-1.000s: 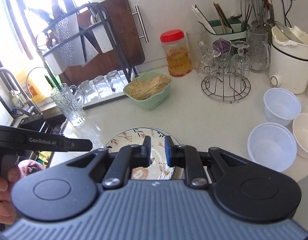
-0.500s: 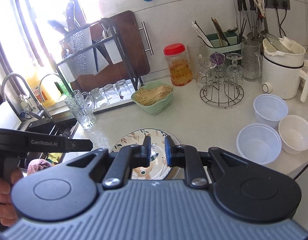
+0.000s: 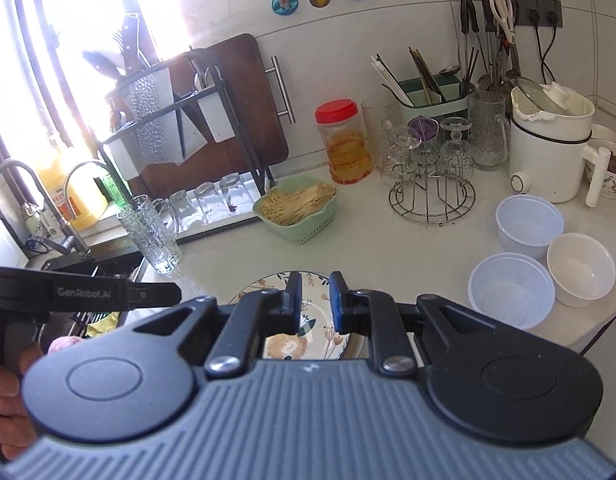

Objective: Organize plates and bowls
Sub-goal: 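Lower the deer-print plate onto the stack and open the left gripper, then move the open left gripper toward the translucent plastic bowls, then position the left gripper fingers around the translucent bowl rim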

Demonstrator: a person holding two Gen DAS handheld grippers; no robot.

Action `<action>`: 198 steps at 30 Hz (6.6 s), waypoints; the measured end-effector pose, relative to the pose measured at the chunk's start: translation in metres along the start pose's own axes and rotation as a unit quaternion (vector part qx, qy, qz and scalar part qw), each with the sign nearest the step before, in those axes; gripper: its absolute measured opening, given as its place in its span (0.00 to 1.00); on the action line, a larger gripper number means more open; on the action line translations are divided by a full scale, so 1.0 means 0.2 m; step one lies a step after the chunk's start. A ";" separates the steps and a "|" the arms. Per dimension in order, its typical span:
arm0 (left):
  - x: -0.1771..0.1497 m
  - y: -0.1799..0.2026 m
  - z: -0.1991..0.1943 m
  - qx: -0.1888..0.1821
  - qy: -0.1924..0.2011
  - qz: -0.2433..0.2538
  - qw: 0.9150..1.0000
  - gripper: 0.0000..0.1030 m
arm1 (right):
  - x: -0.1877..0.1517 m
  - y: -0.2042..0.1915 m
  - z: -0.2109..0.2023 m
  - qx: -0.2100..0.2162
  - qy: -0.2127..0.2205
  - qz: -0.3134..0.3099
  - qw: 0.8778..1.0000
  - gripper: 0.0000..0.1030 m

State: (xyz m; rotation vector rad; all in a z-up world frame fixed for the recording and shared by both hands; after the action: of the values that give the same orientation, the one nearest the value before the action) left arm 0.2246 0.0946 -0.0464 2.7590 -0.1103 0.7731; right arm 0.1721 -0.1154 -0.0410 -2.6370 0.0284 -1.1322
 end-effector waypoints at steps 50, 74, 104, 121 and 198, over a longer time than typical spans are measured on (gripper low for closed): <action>0.27 0.73 0.91 -0.096 -0.076 0.109 0.986 0.49 | -0.07 0.94 0.20 -0.157 -0.040 0.132 0.978 0.48; 0.26 1.01 1.39 -0.084 -0.173 0.109 0.975 0.29 | -0.12 1.30 0.53 -0.102 -0.097 0.155 0.978 0.26; 0.30 0.60 1.16 -0.038 -0.131 0.089 0.987 0.18 | 0.00 0.83 0.70 -0.074 -0.106 0.012 0.992 0.18; 0.29 0.55 1.20 -0.013 -0.147 0.122 0.981 0.22 | -0.01 0.76 0.76 -0.097 -0.113 0.019 0.989 0.19; 0.41 1.22 0.89 -0.093 -0.080 0.164 0.979 0.23 | 0.11 1.21 0.04 -0.135 0.023 0.153 0.979 0.19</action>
State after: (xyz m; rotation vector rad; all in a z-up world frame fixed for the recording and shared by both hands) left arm 0.3481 -0.1903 -0.0909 2.6504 -0.6487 0.5766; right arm 0.2136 -0.3495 -0.0923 -2.7053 0.6157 -1.1496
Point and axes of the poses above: each gripper's, at about its wrist camera, not at the fingertips, and z roughly the way its jaws point, y to its right, x to its top, the point moved 4 cm from there along z, roughly the way its jaws point, and after that the axes turned 9 degrees about -y, right-handed, at the moved point
